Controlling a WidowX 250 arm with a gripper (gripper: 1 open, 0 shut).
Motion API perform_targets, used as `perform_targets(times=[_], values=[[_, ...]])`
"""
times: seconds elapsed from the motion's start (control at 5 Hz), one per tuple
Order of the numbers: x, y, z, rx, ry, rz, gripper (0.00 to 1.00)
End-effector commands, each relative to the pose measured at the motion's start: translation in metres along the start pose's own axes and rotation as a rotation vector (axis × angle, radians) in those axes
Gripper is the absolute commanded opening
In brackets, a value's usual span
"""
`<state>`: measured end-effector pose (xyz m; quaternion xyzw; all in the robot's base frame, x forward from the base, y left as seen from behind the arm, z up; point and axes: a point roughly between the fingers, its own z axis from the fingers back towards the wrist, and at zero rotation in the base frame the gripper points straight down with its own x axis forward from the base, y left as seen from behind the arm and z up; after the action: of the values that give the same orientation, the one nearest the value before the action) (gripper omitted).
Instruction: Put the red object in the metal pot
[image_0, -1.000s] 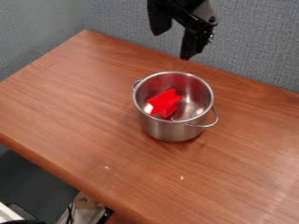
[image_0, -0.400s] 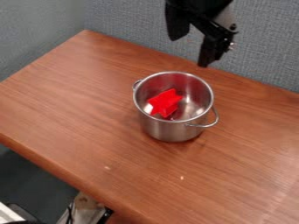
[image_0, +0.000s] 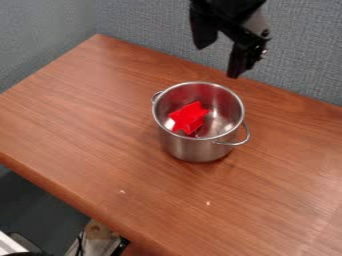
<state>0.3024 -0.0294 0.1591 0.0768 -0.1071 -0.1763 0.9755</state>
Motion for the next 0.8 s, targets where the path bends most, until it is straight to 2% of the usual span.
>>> perform_targets(times=[0.0, 0.2, 0.4, 0.6], values=[[-0.005, 0.009, 0.022, 0.002, -0.027, 0.002, 1.00], [-0.003, 0.011, 0.031, -0.006, -0.009, -0.027, 1.00], [-0.005, 0.011, 0.025, -0.019, 0.013, -0.048, 1.00], [-0.006, 0.014, 0.018, -0.008, 0.026, 0.041, 1.00]])
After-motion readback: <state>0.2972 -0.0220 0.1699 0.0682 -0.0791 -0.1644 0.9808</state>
